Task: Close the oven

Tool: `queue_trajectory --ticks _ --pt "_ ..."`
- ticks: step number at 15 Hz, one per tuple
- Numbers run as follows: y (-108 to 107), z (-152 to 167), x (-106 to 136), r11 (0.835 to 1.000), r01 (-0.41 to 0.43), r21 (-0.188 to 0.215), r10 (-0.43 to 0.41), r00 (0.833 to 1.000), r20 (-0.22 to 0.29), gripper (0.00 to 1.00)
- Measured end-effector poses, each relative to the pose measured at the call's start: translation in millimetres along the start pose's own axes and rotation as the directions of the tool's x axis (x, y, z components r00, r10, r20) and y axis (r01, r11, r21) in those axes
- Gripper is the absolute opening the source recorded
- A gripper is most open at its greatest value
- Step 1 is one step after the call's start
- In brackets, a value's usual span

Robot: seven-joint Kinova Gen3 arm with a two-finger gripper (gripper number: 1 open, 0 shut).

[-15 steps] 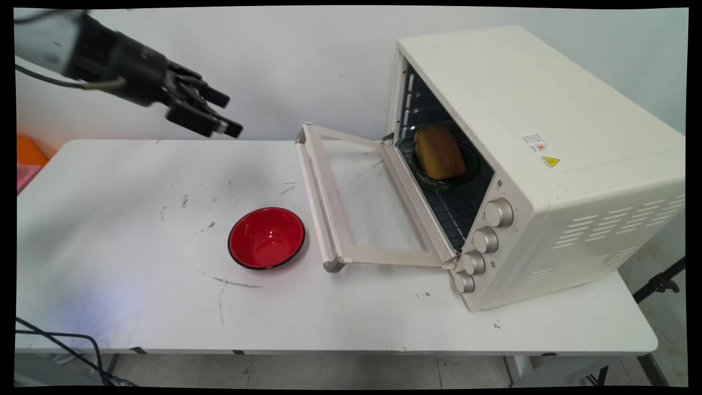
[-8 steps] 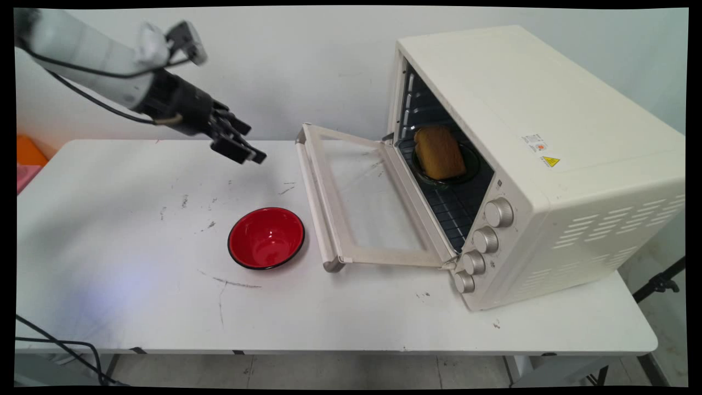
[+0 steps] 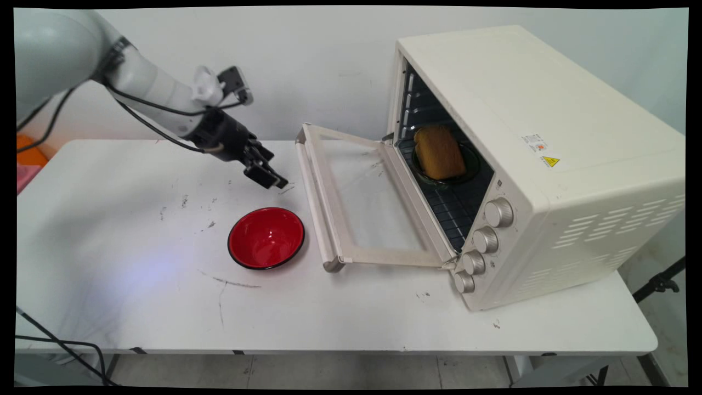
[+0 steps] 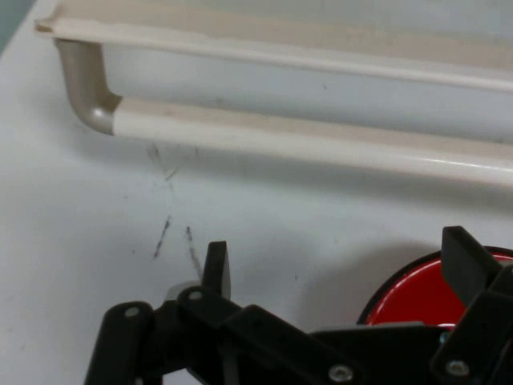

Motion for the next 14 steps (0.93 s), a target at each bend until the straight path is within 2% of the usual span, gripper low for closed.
queue_trajectory --ticks 4,5,9,14 --pt "-2 29 -1 1.0 -0.005 -0.024 0.005 1.0 0.021 1.0" --pt "-3 35 -2 0.999 -0.009 -0.031 0.01 1.0 0.024 0.0" --pt "-1 60 -2 0.998 -0.034 -0.059 0.035 0.999 0.005 0.0" --pt "1 79 5 0.995 -0.062 -0.078 0.057 0.997 -0.06 0.0"
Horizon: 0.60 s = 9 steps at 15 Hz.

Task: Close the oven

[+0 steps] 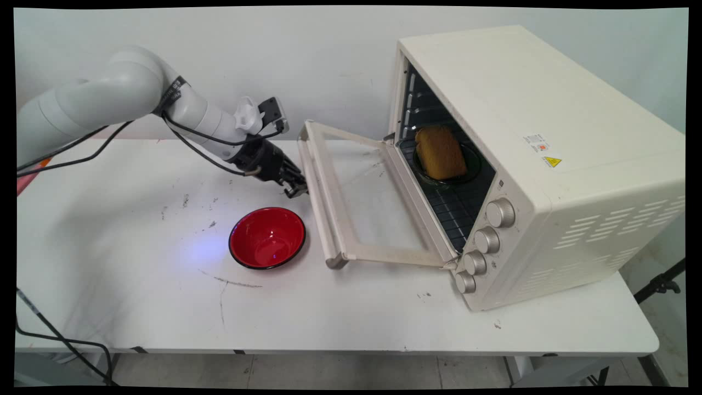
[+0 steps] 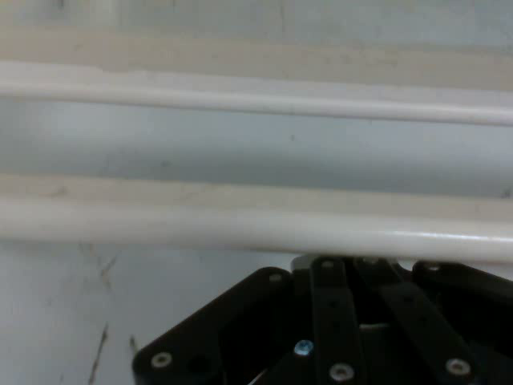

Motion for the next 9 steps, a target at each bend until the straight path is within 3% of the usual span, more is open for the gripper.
queue_trajectory --ticks 4,9 --pt "1 -5 17 1.0 0.021 0.004 -0.021 0.997 -0.072 0.0" --pt "8 -35 59 0.997 0.069 0.015 -0.066 0.984 -0.163 0.0"
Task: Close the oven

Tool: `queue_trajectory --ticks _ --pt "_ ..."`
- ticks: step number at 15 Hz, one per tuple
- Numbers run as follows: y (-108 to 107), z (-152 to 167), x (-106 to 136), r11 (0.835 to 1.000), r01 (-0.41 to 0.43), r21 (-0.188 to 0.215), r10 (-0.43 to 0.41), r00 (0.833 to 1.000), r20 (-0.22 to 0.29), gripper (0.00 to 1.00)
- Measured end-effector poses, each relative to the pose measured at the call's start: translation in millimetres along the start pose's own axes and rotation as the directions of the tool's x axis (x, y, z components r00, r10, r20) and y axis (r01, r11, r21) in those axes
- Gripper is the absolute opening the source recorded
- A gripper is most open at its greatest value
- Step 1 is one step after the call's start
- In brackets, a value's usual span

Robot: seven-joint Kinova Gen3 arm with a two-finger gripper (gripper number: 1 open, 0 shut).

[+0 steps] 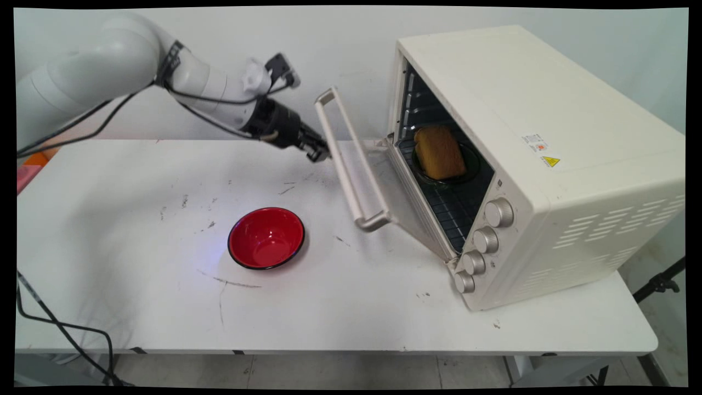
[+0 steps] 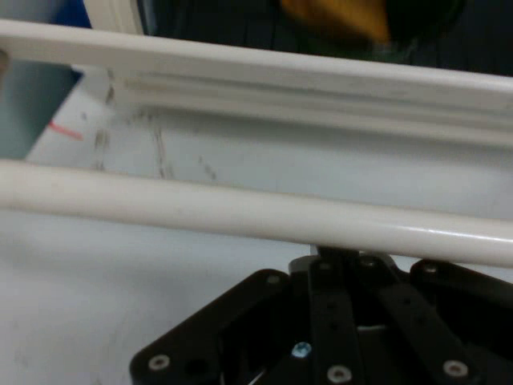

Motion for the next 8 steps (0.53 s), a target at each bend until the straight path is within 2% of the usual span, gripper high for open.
queue_trajectory --ticks 5,8 --pt "10 -25 42 1.0 0.019 0.004 -0.019 0.998 -0.067 0.0" --pt "14 -44 54 1.0 0.029 0.01 -0.028 0.996 -0.081 0.0"
